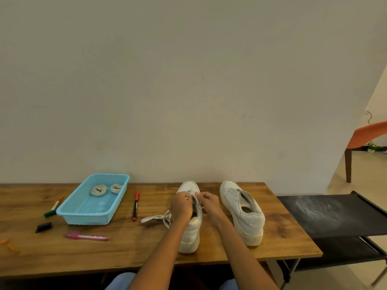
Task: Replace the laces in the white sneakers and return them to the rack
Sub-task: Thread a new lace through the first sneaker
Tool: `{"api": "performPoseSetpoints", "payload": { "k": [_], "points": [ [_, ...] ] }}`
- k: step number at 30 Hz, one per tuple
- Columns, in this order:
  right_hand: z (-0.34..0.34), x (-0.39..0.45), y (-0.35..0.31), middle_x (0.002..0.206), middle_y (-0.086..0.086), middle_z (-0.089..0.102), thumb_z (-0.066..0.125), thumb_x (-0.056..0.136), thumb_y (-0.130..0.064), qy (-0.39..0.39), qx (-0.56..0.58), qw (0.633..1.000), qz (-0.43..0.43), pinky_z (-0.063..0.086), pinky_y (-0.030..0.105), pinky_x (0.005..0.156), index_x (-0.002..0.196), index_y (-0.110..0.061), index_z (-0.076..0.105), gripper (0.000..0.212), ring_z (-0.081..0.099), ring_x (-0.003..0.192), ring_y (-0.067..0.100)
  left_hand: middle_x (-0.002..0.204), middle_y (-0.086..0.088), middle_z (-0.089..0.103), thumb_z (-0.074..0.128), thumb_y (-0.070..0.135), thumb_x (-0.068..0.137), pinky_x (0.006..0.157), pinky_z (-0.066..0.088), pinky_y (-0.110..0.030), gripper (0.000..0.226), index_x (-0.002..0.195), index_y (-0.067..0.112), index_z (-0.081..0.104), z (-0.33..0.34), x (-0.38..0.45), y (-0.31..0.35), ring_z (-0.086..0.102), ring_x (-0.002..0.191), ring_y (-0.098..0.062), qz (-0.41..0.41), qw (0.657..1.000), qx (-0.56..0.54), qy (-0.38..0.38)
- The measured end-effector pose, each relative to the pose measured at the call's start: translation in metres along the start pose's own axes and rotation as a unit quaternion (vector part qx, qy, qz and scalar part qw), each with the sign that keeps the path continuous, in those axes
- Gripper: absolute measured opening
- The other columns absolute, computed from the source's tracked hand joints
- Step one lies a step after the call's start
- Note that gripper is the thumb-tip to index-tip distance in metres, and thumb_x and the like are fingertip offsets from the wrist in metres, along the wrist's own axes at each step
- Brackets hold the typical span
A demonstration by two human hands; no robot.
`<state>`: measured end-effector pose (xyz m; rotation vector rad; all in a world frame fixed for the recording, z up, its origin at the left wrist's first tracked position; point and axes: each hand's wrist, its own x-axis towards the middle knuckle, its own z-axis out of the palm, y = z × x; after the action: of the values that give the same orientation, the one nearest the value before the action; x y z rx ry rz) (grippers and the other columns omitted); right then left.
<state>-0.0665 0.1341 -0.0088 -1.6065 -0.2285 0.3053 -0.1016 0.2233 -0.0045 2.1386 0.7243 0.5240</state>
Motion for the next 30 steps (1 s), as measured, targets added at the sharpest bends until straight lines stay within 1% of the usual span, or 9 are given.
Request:
{"api": "performPoseSetpoints", "payload": {
  "k": [3,8,11,16,19,23,26,28,30],
  "points": [
    [0.003,0.012,-0.017,0.071,0.005,0.058,0.049,0.095,-0.009,0.038,-0.012,0.999,0.008,0.047,0.025,0.063,0.075,-0.008,0.058,0.023,0.053,0.068,0.015,0.096,-0.004,0.067,0.062,0.02,0.089,0.075,0.047,-0.03,0.012,0.093,0.011,0.069,-0.002,0.0,-0.003,0.058,0.09,-0.02,-0.045,0.993,-0.084,0.063],
    [-0.023,0.026,-0.082,0.071,0.006,0.047,0.033,0.1,-0.007,0.152,0.39,0.908,-0.028,0.039,0.019,0.044,0.076,-0.011,0.041,0.026,0.046,0.048,0.011,0.12,-0.013,0.055,0.046,0.008,0.095,0.095,0.045,-0.045,0.024,0.113,0.008,0.061,-0.008,0.004,-0.004,0.05,0.114,-0.031,-0.17,0.962,-0.178,0.117],
    [-0.03,0.024,-0.083,0.067,-0.001,0.053,0.052,0.096,-0.022,0.096,0.016,0.99,-0.098,0.037,0.02,0.048,0.074,-0.015,0.054,0.023,0.045,0.054,0.011,0.122,-0.013,0.053,0.043,-0.006,0.09,0.095,0.046,-0.044,0.034,0.116,0.009,0.059,-0.008,0.002,-0.004,0.049,0.115,-0.03,-0.17,0.965,-0.167,0.11],
    [-0.034,0.022,-0.029,0.055,0.006,0.049,0.059,0.091,-0.036,-0.124,-0.444,0.886,-0.057,0.03,0.021,0.052,0.065,-0.003,0.065,0.043,0.036,0.049,0.009,0.123,-0.012,0.05,0.045,-0.009,0.087,0.094,0.047,-0.042,0.038,0.119,0.01,0.057,-0.008,0.002,-0.006,0.046,0.118,-0.028,-0.16,0.968,-0.164,0.101],
    [-0.038,0.018,-0.038,0.079,0.017,0.065,0.05,0.096,-0.02,0.12,-0.211,0.965,-0.102,0.044,0.024,0.066,0.083,-0.001,0.067,0.029,0.056,0.069,0.019,0.125,-0.012,0.05,0.046,-0.009,0.087,0.095,0.047,-0.04,0.039,0.12,0.009,0.056,-0.008,0.0,-0.006,0.045,0.119,-0.028,-0.155,0.97,-0.157,0.103],
    [-0.054,0.021,-0.078,0.098,0.017,0.064,0.033,0.102,-0.023,0.495,0.174,0.849,-0.063,0.048,0.038,0.079,0.102,0.001,0.057,0.033,0.06,0.089,0.029,0.128,-0.013,0.047,0.049,-0.009,0.087,0.096,0.046,-0.037,0.039,0.121,0.009,0.056,-0.008,0.0,-0.005,0.043,0.122,-0.028,-0.151,0.971,-0.155,0.1],
    [-0.035,0.013,-0.076,0.083,0.011,0.063,0.037,0.1,-0.033,0.368,0.179,0.91,-0.066,0.047,0.032,0.061,0.104,-0.009,0.044,0.025,0.059,0.068,0.023,0.127,-0.013,0.046,0.048,-0.008,0.088,0.094,0.045,-0.035,0.033,0.117,0.007,0.057,-0.01,-0.001,-0.005,0.042,0.122,-0.028,-0.16,0.97,-0.158,0.096],
    [-0.023,0.012,-0.058,0.081,0.006,0.062,0.049,0.094,-0.04,0.234,-0.035,0.969,-0.075,0.047,0.034,0.065,0.102,-0.013,0.048,0.029,0.06,0.073,0.022,0.124,-0.014,0.048,0.051,0.0,0.091,0.092,0.046,-0.036,0.021,0.11,0.005,0.059,-0.009,0.0,-0.005,0.044,0.12,-0.029,-0.165,0.968,-0.168,0.086],
    [-0.016,0.013,-0.041,0.08,0.003,0.063,0.054,0.09,-0.046,0.057,-0.33,0.939,-0.082,0.042,0.028,0.065,0.087,-0.015,0.058,0.031,0.059,0.075,0.018,0.118,-0.013,0.053,0.058,0.015,0.091,0.09,0.048,-0.037,0.015,0.102,0.005,0.063,-0.007,0.003,-0.008,0.048,0.115,-0.03,-0.171,0.968,-0.167,0.073]
  ]
}}
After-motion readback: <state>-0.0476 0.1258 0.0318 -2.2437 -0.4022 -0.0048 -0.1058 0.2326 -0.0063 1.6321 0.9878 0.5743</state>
